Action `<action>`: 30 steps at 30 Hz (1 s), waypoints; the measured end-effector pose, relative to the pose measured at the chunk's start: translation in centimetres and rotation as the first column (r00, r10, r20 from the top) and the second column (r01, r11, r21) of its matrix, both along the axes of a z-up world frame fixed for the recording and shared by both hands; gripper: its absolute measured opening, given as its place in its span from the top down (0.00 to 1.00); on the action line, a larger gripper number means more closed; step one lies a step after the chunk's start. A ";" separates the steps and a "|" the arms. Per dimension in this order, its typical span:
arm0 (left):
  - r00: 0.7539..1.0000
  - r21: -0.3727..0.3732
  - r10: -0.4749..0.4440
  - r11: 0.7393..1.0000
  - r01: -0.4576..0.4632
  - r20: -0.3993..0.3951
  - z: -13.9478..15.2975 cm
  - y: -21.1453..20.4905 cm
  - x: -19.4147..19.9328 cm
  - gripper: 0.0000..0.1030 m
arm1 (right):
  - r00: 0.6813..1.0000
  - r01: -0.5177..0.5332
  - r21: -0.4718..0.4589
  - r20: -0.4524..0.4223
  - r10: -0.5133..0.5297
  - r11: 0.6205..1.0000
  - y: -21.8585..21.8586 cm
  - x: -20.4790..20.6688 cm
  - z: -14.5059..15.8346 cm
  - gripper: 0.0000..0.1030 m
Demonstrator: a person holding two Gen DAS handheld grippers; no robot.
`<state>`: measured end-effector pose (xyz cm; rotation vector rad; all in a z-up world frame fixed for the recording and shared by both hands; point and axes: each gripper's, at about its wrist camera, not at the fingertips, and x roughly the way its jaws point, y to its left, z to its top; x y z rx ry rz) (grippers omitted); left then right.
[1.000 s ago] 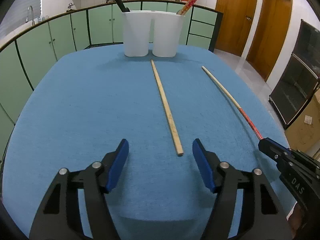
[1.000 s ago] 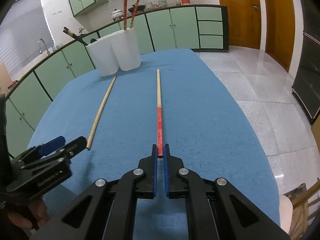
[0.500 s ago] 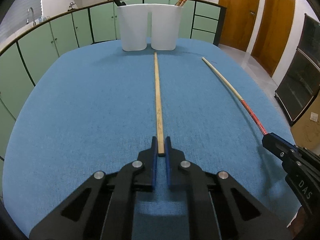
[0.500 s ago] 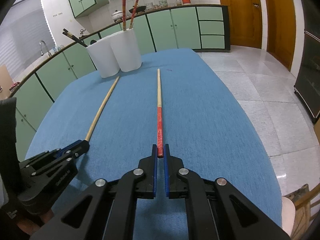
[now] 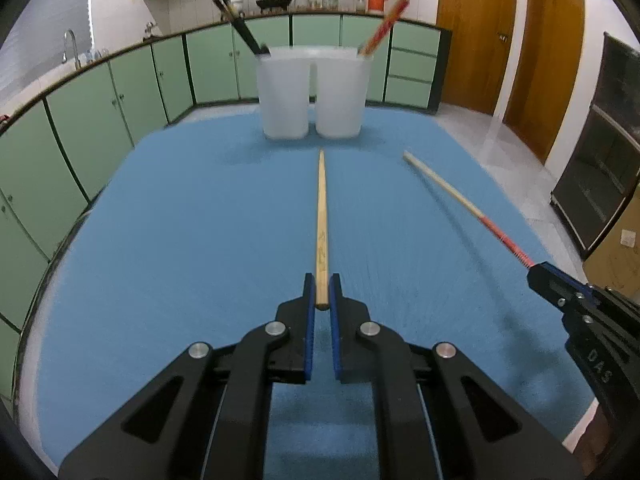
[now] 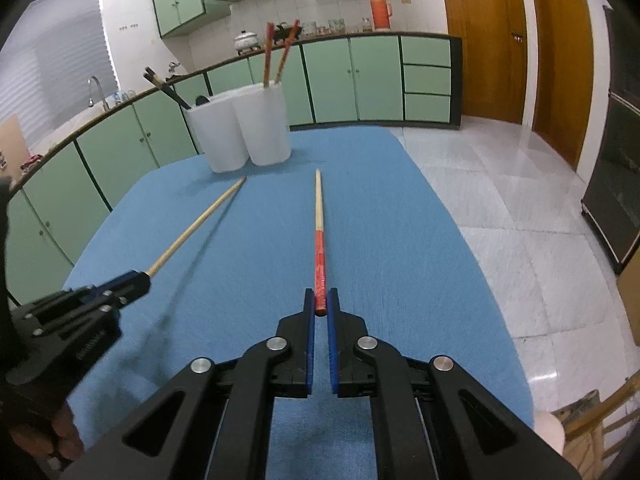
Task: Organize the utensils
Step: 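Grasp the plain wooden chopstick with the left tool, then lift both chopsticks and carry them over the white holder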
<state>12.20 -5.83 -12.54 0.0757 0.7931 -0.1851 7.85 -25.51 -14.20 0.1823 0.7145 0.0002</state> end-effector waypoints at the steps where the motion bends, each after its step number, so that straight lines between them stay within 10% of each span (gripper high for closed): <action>1: 1.000 0.002 -0.001 1.000 0.001 0.019 0.7 0.1 -0.2 0.94 | 1.000 -0.002 -0.003 0.008 0.002 1.000 0.0 -0.1 0.3 0.95; 30: 0.957 -0.133 -0.033 0.988 0.074 0.289 14.5 3.1 1.7 0.94 | 0.975 -0.110 0.035 0.197 0.100 0.993 0.0 4.4 14.3 0.95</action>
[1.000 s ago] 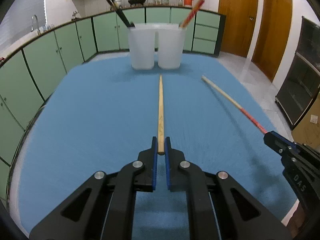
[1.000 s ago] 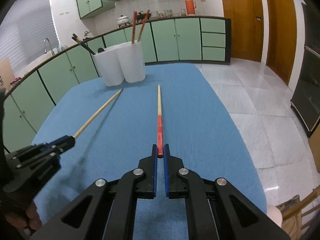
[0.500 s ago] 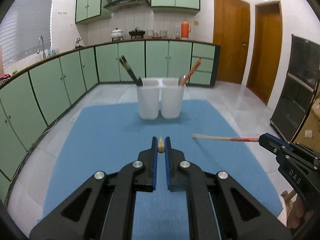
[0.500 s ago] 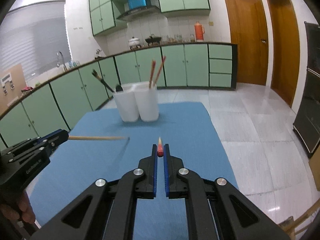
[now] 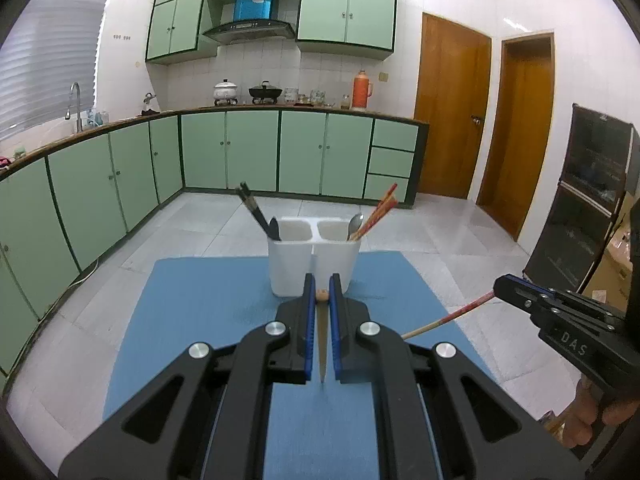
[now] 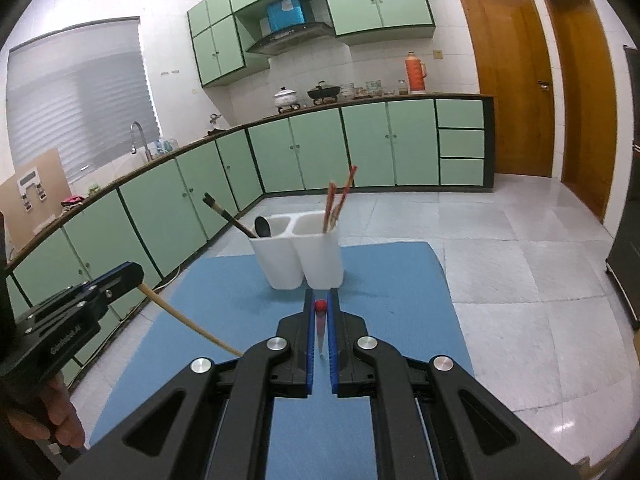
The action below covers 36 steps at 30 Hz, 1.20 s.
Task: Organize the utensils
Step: 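Lift both chopsticks and carry them over the white holder, then lower both chopsticks into the holder and open both tools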
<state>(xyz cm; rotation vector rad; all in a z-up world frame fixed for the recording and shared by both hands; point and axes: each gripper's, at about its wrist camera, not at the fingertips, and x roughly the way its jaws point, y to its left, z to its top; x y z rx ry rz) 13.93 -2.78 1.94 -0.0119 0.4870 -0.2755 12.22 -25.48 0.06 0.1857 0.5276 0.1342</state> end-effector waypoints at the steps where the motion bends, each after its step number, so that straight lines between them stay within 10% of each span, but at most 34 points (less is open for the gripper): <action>1: 1.000 -0.007 -0.003 1.000 0.003 0.002 0.3 0.1 0.3 0.94 | 1.000 -0.010 -0.003 -0.001 0.010 1.000 0.1 0.5 0.4 0.95; 36: 0.932 -0.078 0.083 0.995 -0.059 0.353 11.8 -1.9 8.3 0.94 | 0.982 -0.023 -0.119 0.184 0.045 0.993 2.0 10.1 10.0 0.95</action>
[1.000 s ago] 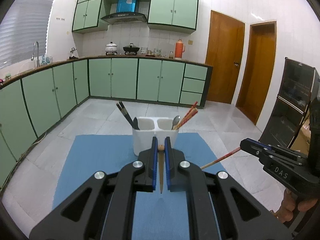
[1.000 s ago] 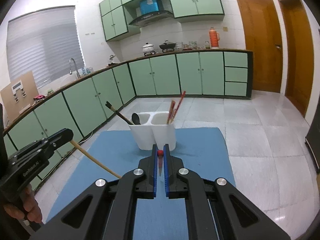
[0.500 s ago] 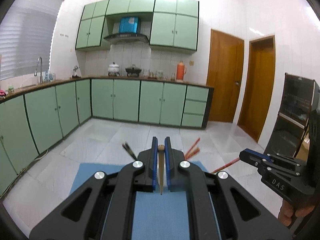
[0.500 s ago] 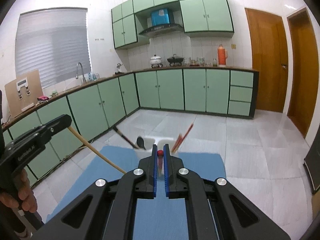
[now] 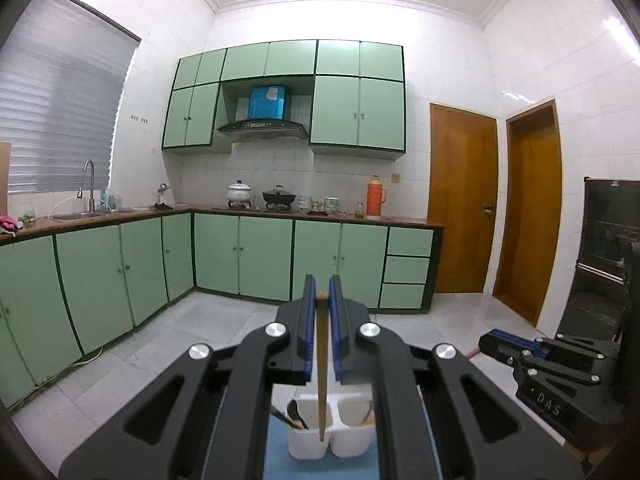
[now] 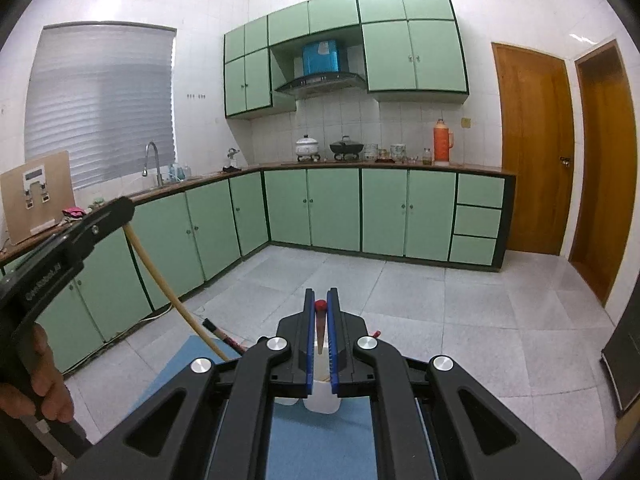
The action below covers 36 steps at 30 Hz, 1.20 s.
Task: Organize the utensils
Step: 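Lower both chopsticks into the holder and open both tools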
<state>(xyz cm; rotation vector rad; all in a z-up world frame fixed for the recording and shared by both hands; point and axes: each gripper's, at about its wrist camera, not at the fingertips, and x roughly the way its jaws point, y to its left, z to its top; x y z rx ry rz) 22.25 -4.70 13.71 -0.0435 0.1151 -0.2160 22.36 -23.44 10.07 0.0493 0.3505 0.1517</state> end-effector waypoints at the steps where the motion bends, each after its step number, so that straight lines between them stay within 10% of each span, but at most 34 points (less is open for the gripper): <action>1: 1.000 0.000 -0.001 1.000 0.001 -0.001 -0.3 -0.2 0.8 0.94 | 1.000 0.001 -0.004 -0.009 -0.001 1.000 0.1 0.8 -0.3 0.95; 29: 0.974 0.023 -0.003 1.000 0.009 -0.228 -9.9 1.6 10.8 0.93 | 0.982 -0.008 -0.037 -0.190 0.001 0.999 1.7 8.8 -8.1 0.91; 36: 0.979 0.009 0.007 1.000 -0.005 -0.204 -8.7 2.3 8.9 0.57 | 0.986 0.076 -0.037 -0.147 -0.080 0.996 -0.2 5.9 -7.7 0.81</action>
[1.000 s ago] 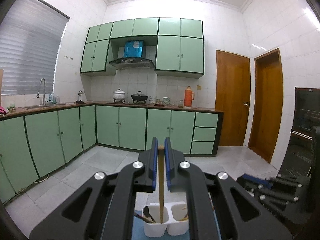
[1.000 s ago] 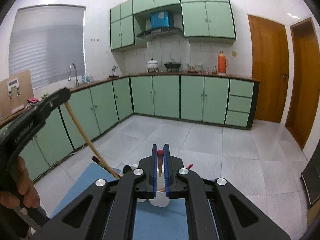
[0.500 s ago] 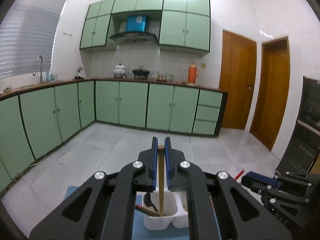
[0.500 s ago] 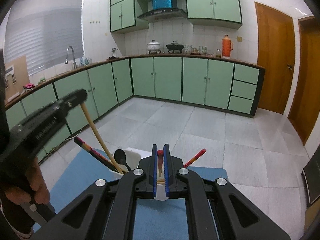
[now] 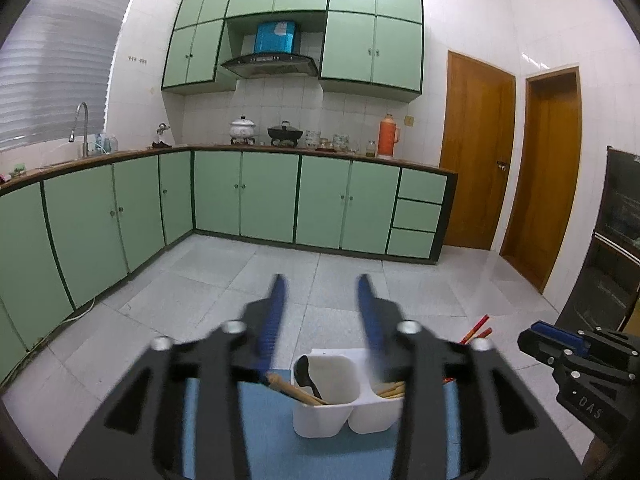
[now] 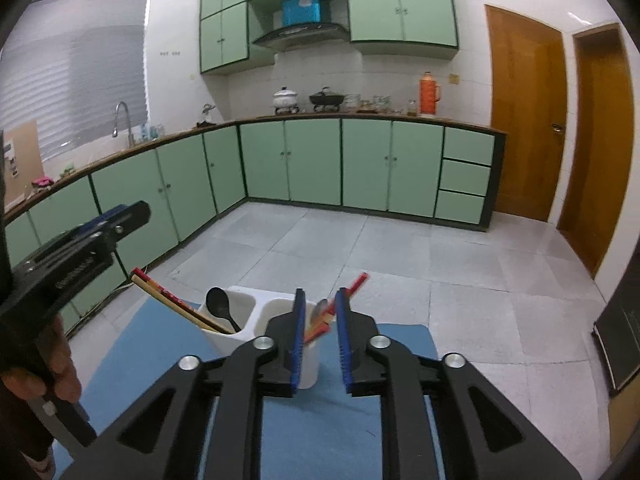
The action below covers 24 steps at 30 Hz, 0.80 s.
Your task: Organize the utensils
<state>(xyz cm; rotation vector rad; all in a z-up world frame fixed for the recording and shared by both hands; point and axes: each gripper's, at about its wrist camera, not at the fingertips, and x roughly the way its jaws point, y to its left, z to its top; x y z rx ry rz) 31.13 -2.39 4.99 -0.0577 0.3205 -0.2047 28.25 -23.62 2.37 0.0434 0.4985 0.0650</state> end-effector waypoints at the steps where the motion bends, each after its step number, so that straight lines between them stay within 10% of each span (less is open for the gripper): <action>1: 1.000 0.001 0.001 1.000 -0.001 0.004 0.1 0.1 -0.5 0.53 | 1.000 0.007 0.003 0.003 -0.007 1.000 -0.2 -0.4 0.0 0.77; 15: 1.000 0.039 -0.014 0.999 0.014 0.011 -0.3 1.2 -9.1 0.13 | 0.999 0.033 0.023 0.001 -0.033 0.999 -0.3 -8.3 -1.2 0.42; 24: 1.000 0.076 0.007 0.997 -0.008 0.015 -0.1 2.4 -13.7 0.08 | 1.000 0.028 0.038 0.000 -0.028 0.999 -0.1 -11.9 -1.4 0.16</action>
